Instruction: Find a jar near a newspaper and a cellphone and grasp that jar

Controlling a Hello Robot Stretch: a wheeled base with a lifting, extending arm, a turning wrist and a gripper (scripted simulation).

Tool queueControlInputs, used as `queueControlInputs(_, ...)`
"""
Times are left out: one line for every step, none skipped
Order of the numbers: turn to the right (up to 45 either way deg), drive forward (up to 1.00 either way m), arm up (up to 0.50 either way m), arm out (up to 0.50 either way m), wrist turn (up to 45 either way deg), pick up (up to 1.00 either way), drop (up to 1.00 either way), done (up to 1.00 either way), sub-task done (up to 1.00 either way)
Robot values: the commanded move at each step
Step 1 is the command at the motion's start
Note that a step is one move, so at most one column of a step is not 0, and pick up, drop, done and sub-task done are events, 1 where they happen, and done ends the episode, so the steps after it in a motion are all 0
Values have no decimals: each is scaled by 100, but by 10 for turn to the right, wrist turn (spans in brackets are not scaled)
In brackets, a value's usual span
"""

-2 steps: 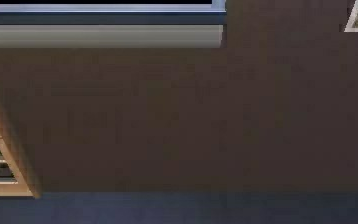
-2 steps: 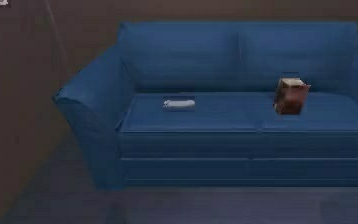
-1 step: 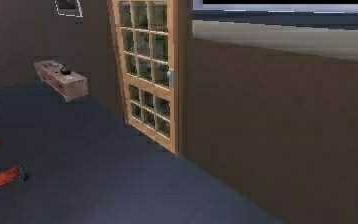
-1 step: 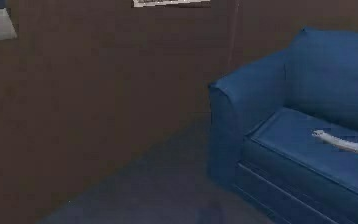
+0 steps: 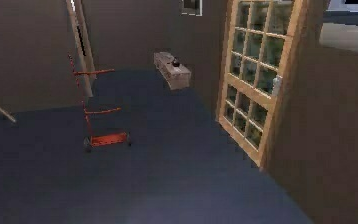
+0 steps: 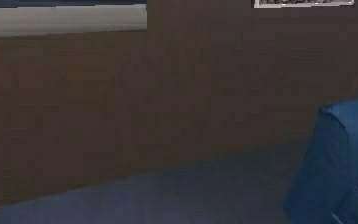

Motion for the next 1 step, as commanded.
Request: queueControlInputs(0,100,0,0,0,0,0,0,0)
